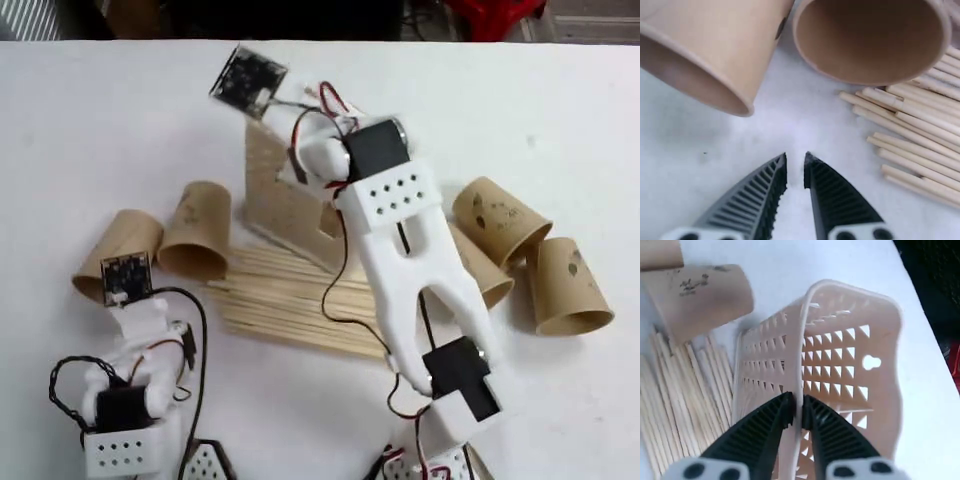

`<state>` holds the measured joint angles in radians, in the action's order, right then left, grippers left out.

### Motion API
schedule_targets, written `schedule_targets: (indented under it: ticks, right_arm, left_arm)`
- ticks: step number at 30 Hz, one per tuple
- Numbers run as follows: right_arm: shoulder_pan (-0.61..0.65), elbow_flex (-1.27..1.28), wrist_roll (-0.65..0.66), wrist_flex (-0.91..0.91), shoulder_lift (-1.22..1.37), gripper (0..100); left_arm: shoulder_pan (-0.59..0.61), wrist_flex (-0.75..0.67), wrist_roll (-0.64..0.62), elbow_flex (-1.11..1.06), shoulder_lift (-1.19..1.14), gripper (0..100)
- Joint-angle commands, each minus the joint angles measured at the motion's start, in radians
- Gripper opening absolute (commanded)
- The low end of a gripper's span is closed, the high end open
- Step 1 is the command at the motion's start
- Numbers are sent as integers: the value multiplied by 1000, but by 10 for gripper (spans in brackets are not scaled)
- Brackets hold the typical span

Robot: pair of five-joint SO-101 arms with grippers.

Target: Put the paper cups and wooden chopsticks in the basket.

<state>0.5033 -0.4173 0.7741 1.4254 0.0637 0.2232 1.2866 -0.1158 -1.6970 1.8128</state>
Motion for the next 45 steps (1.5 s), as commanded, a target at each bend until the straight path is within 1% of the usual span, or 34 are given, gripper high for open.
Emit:
schedule_targets:
  ticks: [1,3,6,11,14,20,22,25,31,34,36,38,41,45]
  right_arm:
    - [50,-8,141,18,-73,18]
    - [74,23,215,28,-73,18]
    - [88,68,275,4,-73,18]
    - [45,72,328,-128,-82,18]
    - [41,75,388,-134,-74,18]
    - [30,121,390,-127,-73,22]
    - [28,155,345,-110,-74,22]
    - [28,192,245,-108,-82,22]
    - [30,190,61,-91,-84,22]
    - [30,175,-2,-87,-93,28]
    - [30,172,-32,-87,-111,72]
    - [39,172,-69,-88,-136,142]
    - [64,170,-152,-94,-182,225]
    - [97,170,-245,-94,-282,237]
  left_arm:
    - [8,3,-9,2,10,81]
    - [8,3,-9,2,10,81]
    - [8,3,-9,2,10,81]
    - [8,3,-9,2,10,81]
    - [8,3,-9,2,10,81]
    - [8,3,-9,2,10,81]
    - [8,3,-9,2,10,81]
    - [8,3,-9,2,10,81]
    - [8,3,-9,2,10,81]
    - [8,3,-9,2,10,81]
    - [8,3,-9,2,10,81]
    - [8,3,-9,2,10,81]
    - [8,3,-9,2,10,81]
    - [8,3,-9,2,10,81]
